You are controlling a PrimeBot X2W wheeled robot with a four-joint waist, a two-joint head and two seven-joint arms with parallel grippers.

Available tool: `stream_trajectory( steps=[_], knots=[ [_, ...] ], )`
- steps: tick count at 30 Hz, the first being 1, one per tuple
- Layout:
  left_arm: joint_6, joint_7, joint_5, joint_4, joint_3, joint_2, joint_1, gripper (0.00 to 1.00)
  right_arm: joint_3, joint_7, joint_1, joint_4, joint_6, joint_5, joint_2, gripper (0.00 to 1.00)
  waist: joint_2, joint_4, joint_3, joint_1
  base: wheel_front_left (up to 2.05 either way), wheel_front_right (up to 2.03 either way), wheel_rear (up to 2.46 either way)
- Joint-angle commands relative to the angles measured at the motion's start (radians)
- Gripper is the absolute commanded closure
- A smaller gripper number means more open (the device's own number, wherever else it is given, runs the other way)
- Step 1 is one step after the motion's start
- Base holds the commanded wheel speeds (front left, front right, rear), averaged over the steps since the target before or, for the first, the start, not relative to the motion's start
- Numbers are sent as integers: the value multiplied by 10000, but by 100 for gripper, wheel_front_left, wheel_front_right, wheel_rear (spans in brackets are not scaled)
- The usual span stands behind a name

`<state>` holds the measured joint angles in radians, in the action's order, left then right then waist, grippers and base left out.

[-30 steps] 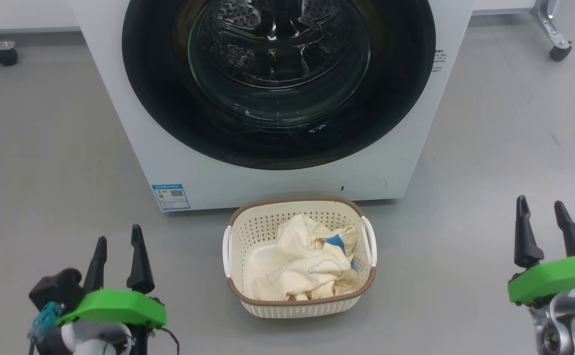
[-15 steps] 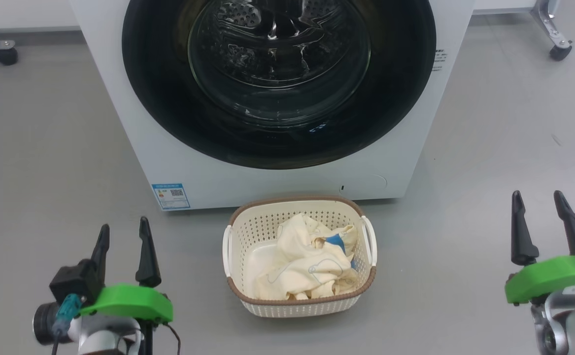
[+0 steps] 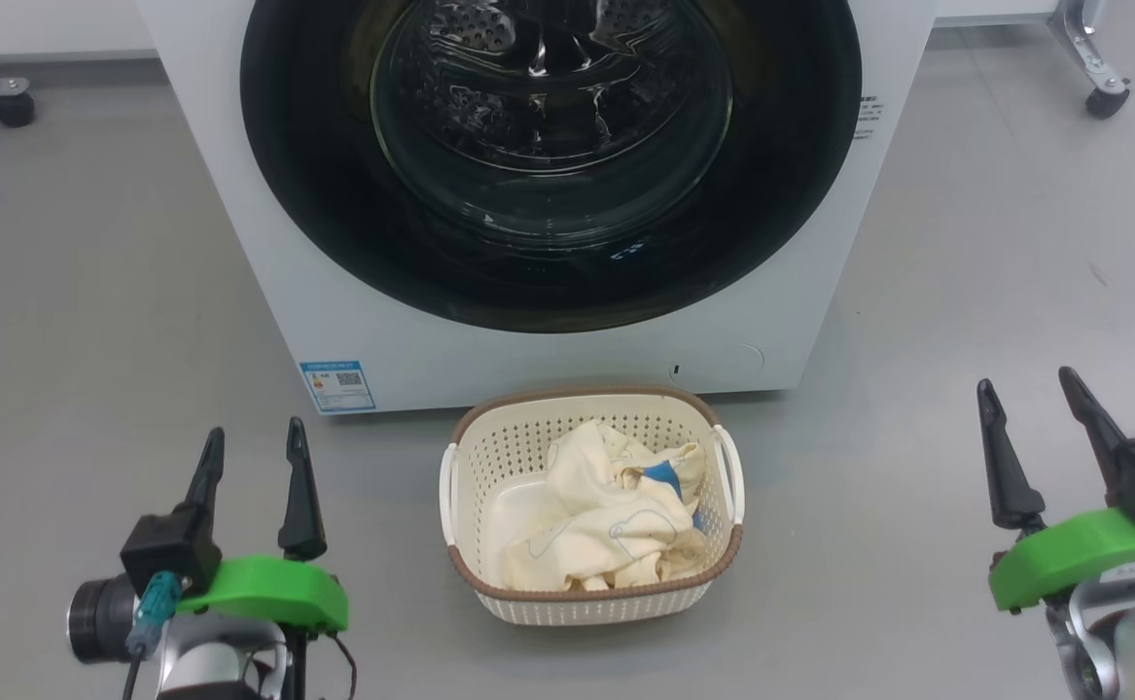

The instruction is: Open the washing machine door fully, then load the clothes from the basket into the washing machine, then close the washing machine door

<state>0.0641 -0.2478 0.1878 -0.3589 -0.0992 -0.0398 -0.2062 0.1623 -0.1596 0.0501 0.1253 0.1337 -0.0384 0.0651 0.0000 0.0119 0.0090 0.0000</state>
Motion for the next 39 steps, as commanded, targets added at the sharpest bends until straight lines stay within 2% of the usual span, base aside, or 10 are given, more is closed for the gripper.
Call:
stream_trajectory(
  steps=[1, 25, 39],
  knots=[
    [-27, -139, 16, 253, 326, -116, -572, 0, -133, -131, 375, -383, -30, -46, 119, 0, 0, 1, 9, 0, 0, 0, 0],
    [-30, -139, 110, 143, 218, -205, -655, 0, -64, -132, 353, -384, -30, 80, 2, 0, 0, -10, 80, 0, 3, 3, -6],
    [-9, -139, 107, 290, 147, -251, -700, 0, -47, -139, 429, -395, -30, 72, -4, 0, 0, -46, 214, 0, 87, 87, -173]
  ],
)
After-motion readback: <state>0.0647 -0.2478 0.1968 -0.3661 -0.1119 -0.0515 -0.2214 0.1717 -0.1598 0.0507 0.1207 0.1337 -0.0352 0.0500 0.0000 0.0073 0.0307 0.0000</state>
